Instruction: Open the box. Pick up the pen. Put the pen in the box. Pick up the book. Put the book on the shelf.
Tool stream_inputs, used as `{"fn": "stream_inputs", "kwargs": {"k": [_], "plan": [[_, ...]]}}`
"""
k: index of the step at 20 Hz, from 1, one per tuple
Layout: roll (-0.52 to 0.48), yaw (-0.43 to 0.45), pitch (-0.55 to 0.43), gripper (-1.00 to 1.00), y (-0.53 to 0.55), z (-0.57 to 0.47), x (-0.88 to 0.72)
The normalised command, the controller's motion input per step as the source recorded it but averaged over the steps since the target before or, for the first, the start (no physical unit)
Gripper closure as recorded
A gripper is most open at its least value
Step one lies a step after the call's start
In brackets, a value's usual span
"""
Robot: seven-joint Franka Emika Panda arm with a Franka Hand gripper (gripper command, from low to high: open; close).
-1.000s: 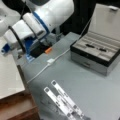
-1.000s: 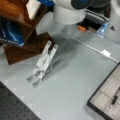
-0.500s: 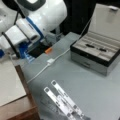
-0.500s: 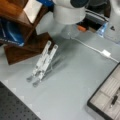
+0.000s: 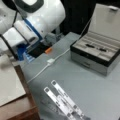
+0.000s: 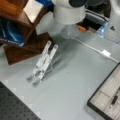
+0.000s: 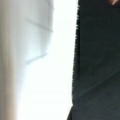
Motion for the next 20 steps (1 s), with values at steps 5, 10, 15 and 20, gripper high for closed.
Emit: {"fn": "stream_inputs", "kwargs": {"k": [5,10,15,20], "plan": [[-0.013,0.029,-0.134,-1.0,0.53,-0.08,-0.17],[0.037,-0.114,-0.114,-1.0,0.72,-0.06,-0.04],[0.118,-0.234,-0.062,-1.0,0.53,0.01,0.17],[0.234,-0.329,-0.043,-1.0,0.39,0.02,0.37]]}}
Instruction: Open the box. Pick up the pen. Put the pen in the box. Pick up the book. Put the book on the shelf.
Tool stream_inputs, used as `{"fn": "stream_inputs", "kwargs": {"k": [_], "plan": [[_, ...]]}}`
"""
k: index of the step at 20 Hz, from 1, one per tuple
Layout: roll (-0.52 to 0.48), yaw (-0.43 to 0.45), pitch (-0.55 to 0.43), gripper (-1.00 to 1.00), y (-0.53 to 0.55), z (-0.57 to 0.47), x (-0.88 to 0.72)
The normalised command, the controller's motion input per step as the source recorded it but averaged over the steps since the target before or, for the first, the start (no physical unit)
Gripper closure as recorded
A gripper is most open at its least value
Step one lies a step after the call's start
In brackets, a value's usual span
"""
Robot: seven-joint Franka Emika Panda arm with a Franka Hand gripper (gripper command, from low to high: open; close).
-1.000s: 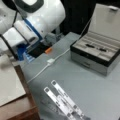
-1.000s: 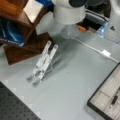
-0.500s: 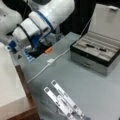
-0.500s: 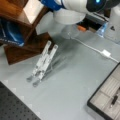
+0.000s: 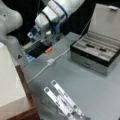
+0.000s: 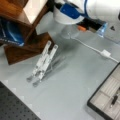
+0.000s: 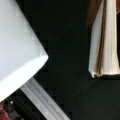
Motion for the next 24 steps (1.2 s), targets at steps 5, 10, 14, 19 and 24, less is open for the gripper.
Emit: {"fn": "stream_inputs", "kwargs": {"k": [5,10,14,19,24], "plan": [[0.497,-0.351,-0.08,-1.0,0.37,-0.13,0.5],[0.614,-0.371,-0.107,-1.0,0.35,-0.22,0.47],[0.642,-0.357,-0.132,-1.0,0.25,-0.2,0.36],[0.6,-0.313,-0.118,-1.0,0.14,-0.11,0.22],[0.538,-0.228,-0.124,-1.0,0.11,-0.1,0.14]]}}
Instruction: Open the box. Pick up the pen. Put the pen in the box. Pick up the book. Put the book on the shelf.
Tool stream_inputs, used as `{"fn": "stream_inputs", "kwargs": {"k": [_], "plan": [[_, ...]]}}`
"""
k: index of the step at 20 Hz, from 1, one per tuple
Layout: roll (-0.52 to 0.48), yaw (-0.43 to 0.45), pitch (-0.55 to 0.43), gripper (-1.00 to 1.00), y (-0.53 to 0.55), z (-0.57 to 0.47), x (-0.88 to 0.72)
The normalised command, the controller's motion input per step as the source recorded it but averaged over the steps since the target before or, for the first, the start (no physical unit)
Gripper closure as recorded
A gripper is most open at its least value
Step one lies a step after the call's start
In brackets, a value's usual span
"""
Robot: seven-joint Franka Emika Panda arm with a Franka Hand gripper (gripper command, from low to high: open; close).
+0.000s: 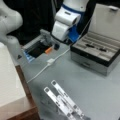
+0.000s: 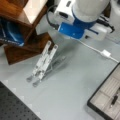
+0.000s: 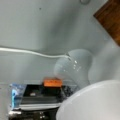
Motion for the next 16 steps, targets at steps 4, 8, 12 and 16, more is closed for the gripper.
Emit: {"fn": "stream_inputs", "kwargs": {"k": [4,8,12,16], "plan": [[0.479,-0.138,-0.11,-1.0,0.06,-0.13,0.07],[0.487,-0.088,-0.17,-1.0,0.02,-0.19,0.04],[0.346,-0.129,-0.133,-1.0,0.04,-0.16,0.01],[0.174,-0.137,-0.116,-1.0,0.06,-0.15,0.01]]}}
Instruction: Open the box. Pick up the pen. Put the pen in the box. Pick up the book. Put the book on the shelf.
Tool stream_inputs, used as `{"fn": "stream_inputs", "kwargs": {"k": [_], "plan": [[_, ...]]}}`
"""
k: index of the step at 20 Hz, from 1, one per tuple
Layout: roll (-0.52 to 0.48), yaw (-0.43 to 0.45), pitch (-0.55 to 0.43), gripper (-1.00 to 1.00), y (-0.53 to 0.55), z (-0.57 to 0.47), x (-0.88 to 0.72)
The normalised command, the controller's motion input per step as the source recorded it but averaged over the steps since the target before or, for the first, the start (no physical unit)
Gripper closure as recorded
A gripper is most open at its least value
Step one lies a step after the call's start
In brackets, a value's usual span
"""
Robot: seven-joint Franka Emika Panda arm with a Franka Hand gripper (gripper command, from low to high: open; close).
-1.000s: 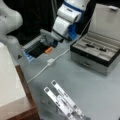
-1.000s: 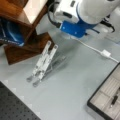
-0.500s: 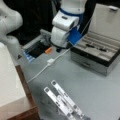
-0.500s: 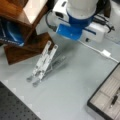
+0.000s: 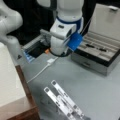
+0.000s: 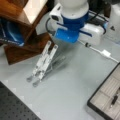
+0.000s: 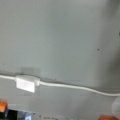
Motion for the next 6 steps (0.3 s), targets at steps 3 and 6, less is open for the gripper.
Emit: {"fn": "stream_inputs", "kwargs": {"k": [3,6], "plan": [[0.102,-0.104,-0.143,-1.0,0.03,-0.18,0.01],[0.127,-0.088,-0.149,-1.0,0.01,-0.18,-0.04]]}}
